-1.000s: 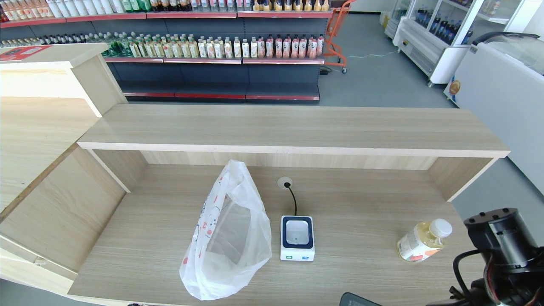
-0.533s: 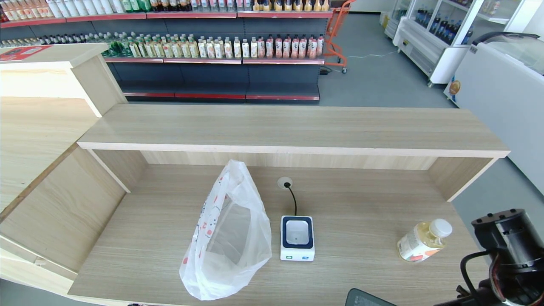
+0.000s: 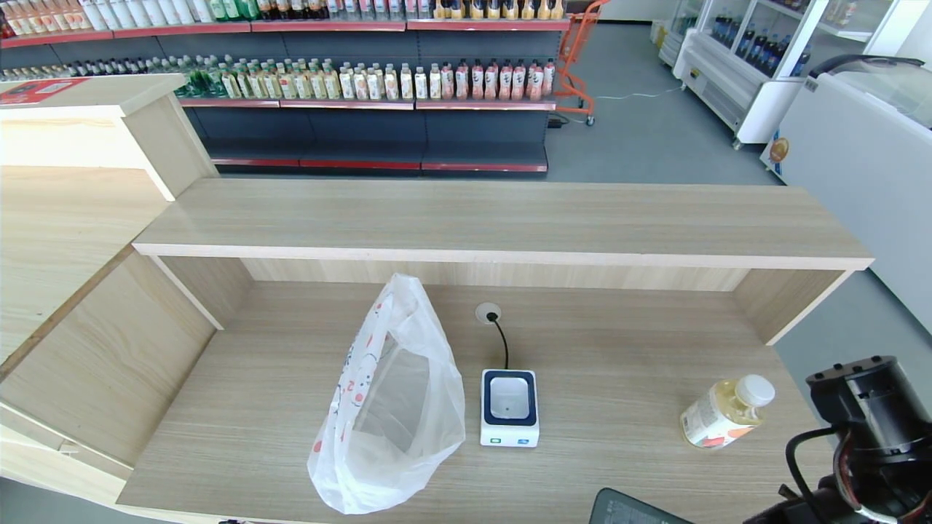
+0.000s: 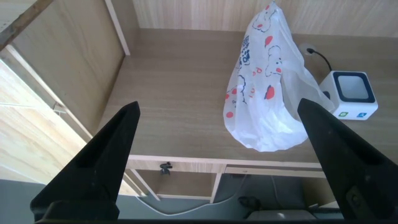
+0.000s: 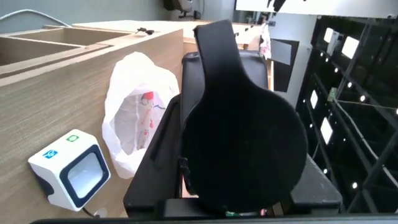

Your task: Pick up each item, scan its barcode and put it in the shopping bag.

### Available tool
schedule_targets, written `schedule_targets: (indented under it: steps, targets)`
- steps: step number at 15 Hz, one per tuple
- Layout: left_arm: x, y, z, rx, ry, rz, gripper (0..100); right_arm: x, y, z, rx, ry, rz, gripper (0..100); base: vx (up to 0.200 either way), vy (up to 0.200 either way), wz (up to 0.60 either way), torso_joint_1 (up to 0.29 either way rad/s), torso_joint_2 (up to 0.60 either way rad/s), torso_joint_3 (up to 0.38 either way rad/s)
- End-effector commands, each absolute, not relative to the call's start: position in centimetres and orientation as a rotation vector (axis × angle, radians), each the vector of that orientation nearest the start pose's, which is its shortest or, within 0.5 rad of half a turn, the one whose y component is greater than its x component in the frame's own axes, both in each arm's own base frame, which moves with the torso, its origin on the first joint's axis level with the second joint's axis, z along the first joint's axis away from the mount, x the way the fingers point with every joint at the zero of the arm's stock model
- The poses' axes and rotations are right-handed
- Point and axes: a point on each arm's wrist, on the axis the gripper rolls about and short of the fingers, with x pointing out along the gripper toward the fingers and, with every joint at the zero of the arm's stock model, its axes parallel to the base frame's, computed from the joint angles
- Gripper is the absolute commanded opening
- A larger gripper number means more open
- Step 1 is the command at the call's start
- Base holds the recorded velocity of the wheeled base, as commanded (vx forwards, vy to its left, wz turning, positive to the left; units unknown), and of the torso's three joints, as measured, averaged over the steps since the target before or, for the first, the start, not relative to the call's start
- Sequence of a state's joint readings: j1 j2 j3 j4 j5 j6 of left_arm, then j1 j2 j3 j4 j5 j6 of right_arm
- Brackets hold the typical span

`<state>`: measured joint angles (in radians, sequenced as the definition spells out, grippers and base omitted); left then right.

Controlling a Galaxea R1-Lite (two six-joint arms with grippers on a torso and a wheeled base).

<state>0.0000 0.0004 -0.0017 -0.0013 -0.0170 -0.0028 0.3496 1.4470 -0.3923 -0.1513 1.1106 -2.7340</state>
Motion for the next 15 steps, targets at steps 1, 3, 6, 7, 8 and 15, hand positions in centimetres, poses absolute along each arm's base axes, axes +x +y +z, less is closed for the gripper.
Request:
schedule_targets:
  steps: [1,3,6,7,8,15]
  targets:
    - [-2.3,0.0,7.6,-0.003,-0.003,-0.017,100,16.4,5.9,10.4,-1.527,-0.965,1.432,0,0.000,0.000,0.00,0.000,0.00,0.000]
    - [-2.3,0.0,7.6,-0.003,-0.003,-0.017,100,16.2,3.7,10.9,-1.459,-0.691,1.356,0,0.000,0.000,0.00,0.000,0.00,0.000]
    - [-2.3,0.0,7.6,-0.003,-0.003,-0.018,100,16.0,1.5,13.6,-1.137,-0.386,1.204,0,0.000,0.000,0.00,0.000,0.00,0.000]
    - [-2.3,0.0,7.6,-0.003,-0.003,-0.017,100,16.3,1.5,14.8,-0.958,-0.289,1.169,0,0.000,0.000,0.00,0.000,0.00,0.000]
    - [-2.3,0.0,7.6,-0.003,-0.003,-0.018,100,16.6,1.5,15.2,-0.779,-0.178,1.155,0,0.000,0.000,0.00,0.000,0.00,0.000]
    - [-2.3,0.0,7.6,-0.003,-0.003,-0.017,100,22.2,2.9,13.7,0.116,0.503,0.918,0,0.000,0.000,0.00,0.000,0.00,0.000]
